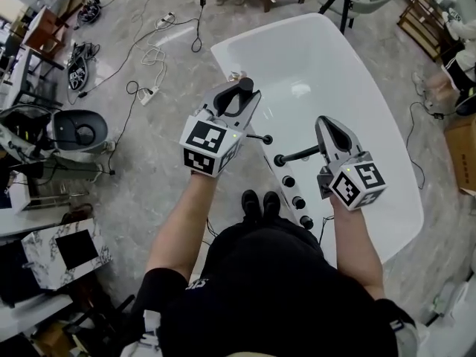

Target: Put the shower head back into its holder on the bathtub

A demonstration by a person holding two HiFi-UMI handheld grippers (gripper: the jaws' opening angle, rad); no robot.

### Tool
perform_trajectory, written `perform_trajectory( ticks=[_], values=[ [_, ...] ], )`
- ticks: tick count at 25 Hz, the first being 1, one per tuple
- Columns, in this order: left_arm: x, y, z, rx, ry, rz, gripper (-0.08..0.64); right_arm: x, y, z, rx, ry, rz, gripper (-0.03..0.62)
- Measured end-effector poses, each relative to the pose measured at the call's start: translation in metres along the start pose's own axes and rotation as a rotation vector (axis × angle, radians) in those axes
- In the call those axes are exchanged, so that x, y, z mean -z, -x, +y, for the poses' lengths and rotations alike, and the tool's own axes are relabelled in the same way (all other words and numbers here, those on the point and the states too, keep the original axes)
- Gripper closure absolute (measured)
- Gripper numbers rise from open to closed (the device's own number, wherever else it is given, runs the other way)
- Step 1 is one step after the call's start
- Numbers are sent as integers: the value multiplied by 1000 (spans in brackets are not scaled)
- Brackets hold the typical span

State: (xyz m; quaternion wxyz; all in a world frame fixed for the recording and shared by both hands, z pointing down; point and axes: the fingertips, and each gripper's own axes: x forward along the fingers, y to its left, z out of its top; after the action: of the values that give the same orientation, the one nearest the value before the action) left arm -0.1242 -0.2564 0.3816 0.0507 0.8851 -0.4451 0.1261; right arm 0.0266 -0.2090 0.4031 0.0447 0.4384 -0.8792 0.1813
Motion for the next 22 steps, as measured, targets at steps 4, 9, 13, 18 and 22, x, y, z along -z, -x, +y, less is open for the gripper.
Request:
perform_trajectory(
  ticks=[4, 9, 13, 18, 22],
  values=[
    [-15, -6, -10, 16, -15, -16, 416, -1, 5, -8, -2, -11, -22, 578],
    [-41, -16, -24, 36, -8, -55, 416, -6, 13, -24, -1, -17, -33, 578],
    [-72, -17, -31, 77, 53, -135, 416, -11, 14, -39, 13, -19, -44, 578],
    [-95, -19, -36, 87, 33, -176, 416, -16, 15, -46, 9, -16, -54, 578],
    [-103, -19, -37, 82, 25, -180, 416, -23, 16, -44, 2, -6, -59, 578]
  ],
)
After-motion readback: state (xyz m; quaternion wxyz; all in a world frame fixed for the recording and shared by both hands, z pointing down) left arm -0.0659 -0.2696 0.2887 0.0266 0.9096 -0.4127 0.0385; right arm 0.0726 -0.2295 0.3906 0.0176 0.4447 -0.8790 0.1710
